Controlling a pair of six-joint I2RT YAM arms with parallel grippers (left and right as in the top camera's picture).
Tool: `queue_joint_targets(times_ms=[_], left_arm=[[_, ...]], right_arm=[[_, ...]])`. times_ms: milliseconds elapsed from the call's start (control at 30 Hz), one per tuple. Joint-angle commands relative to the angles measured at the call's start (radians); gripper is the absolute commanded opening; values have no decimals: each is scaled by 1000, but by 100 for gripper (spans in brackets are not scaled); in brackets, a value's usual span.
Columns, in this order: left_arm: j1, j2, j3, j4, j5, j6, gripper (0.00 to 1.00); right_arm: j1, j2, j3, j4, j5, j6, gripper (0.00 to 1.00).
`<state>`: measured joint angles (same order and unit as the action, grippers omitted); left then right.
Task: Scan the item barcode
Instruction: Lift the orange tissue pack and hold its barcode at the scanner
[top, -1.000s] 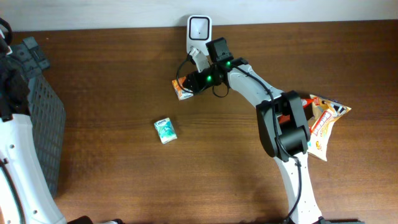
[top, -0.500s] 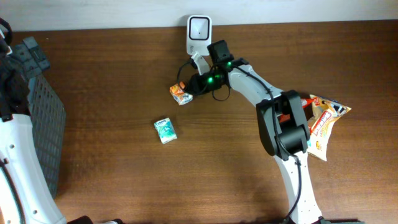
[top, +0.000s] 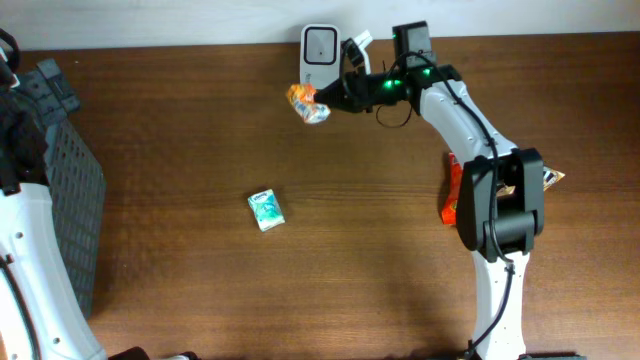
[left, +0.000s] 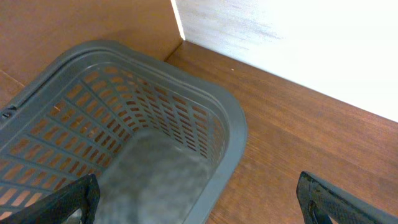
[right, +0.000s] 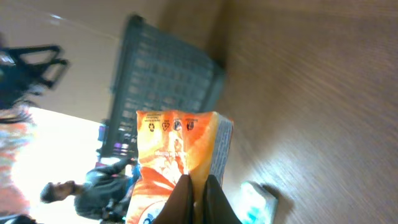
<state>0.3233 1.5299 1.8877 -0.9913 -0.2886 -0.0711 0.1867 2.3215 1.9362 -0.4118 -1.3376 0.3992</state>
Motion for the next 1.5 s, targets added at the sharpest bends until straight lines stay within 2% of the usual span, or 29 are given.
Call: queue_joint_targets(times_ms=[0,167,267,367,467,567,667,800,933,1000,1100,1133,1300,1400,1467], left_arm=[[2,0,2,1,-4,9,99],[2,0,2,1,-4,9,99],[2,0,2,1,-4,9,99],[2,0,2,1,-4,9,99],[2,0,2,1,-4,9,99],[2,0,2,2,-4,9,99],[2,0,2,1,-4,9,99],[2,0,2,1,-4,9,99],[2,0,2,1,-4,9,99],[2,0,2,1,-4,9,99],[2,0,2,1,-4,9,99],[2,0,2,1,-4,9,99],[2,0,2,1,-4,9,99],[2,0,2,1,-4,9,99],[2,0,2,1,-4,9,99]], right_arm=[[-19,-38,13,116,-150,219,4],[-19,-72,14,376,-179,499,4],[-19,-112,14,546,-164,615,4],[-19,-147,14,624,-77,618,4],[-3,-149,12,602,-3,544,4],[43,-148,13,277,180,205,4],[98,-148,13,-23,529,-74,4],[219,-148,84,-267,1135,-272,4],[294,-148,286,-401,1530,-431,4],[338,-148,376,-395,1730,-534,4],[378,-144,393,-264,1917,-731,4],[378,-129,388,-198,1925,-823,4],[331,-8,386,50,1903,-1059,4],[300,66,385,84,1786,-1229,8],[283,114,385,127,1759,-1268,9]])
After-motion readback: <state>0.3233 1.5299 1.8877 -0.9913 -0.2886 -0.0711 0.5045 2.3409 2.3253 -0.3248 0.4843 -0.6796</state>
